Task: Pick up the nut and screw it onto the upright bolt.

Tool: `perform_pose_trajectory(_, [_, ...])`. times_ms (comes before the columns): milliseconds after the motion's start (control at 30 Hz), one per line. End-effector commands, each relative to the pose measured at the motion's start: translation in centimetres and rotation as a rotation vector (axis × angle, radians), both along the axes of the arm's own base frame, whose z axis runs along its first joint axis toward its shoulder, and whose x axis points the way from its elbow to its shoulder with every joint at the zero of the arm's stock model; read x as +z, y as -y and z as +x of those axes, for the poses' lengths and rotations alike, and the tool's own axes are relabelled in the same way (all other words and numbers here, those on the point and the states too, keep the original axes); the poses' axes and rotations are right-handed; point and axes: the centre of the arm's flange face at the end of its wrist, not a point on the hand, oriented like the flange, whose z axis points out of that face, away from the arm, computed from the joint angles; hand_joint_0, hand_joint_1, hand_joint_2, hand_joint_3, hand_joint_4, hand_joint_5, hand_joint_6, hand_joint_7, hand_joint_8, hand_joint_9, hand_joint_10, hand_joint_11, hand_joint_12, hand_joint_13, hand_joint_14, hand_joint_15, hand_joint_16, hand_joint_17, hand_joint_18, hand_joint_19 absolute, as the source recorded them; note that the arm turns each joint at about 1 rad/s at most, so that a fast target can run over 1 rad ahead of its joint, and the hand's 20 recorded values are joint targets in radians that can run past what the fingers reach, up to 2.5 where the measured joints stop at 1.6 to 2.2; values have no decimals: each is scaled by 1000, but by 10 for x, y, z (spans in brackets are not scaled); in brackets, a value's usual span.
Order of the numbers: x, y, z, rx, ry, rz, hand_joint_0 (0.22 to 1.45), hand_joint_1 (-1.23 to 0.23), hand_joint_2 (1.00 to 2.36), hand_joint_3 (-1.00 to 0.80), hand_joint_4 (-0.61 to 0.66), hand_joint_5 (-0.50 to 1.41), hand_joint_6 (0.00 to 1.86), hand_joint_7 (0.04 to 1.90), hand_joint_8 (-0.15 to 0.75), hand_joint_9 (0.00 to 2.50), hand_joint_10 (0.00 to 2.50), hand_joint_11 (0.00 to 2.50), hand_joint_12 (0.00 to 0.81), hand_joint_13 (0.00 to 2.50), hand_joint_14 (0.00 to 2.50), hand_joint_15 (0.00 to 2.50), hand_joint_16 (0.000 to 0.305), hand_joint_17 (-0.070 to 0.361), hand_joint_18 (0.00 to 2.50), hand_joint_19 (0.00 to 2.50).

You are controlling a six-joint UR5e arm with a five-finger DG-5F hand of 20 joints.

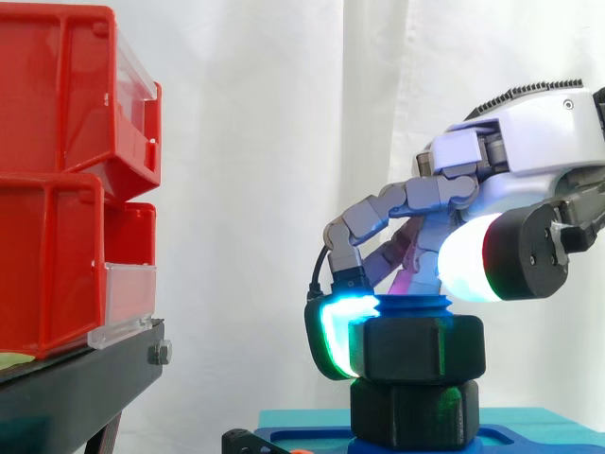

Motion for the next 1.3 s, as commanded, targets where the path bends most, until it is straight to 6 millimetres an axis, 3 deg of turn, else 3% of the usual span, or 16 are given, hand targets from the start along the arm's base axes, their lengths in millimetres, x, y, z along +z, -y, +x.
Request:
perform_pose_trajectory(0, [0,2,-1,-3,-3,0,493,-283,1000,-500,65,26,727,1222,244,1265,0,0,154,1061,0,38,22,48,636,65])
perform_pose_trajectory(167, [0,2,-1,-3,-3,0,494,-284,1000,-500,65,33,718,1209,247,1329,0,0,148,1097,0,49,22,49,678,91])
perform_pose_trajectory(200, [0,2,-1,-3,-3,0,494,-283,1000,-500,73,38,663,1324,249,1307,0,0,155,1079,0,40,22,50,672,85])
perform_pose_trajectory(233, [0,2,-1,-3,-3,0,491,-284,1000,-500,93,42,551,1583,259,1264,0,0,168,1005,0,17,24,53,631,82])
perform_pose_trajectory(333, [0,4,-1,-5,-3,1,485,-281,1000,-500,158,23,500,1670,272,1185,0,0,182,968,0,6,25,57,603,75])
perform_pose_trajectory(567, [3,3,1,4,9,4,474,-276,1000,-500,227,-37,503,1295,279,1114,0,0,193,928,0,0,28,63,560,68])
perform_pose_trajectory(733, [10,2,3,7,20,3,471,-273,1000,-500,257,-58,504,1132,275,1099,0,0,197,922,0,0,29,66,553,68])
perform_pose_trajectory(1267, [19,-8,9,23,57,6,461,-262,1000,-500,207,-101,502,761,248,1006,0,0,210,840,0,0,32,72,478,31])
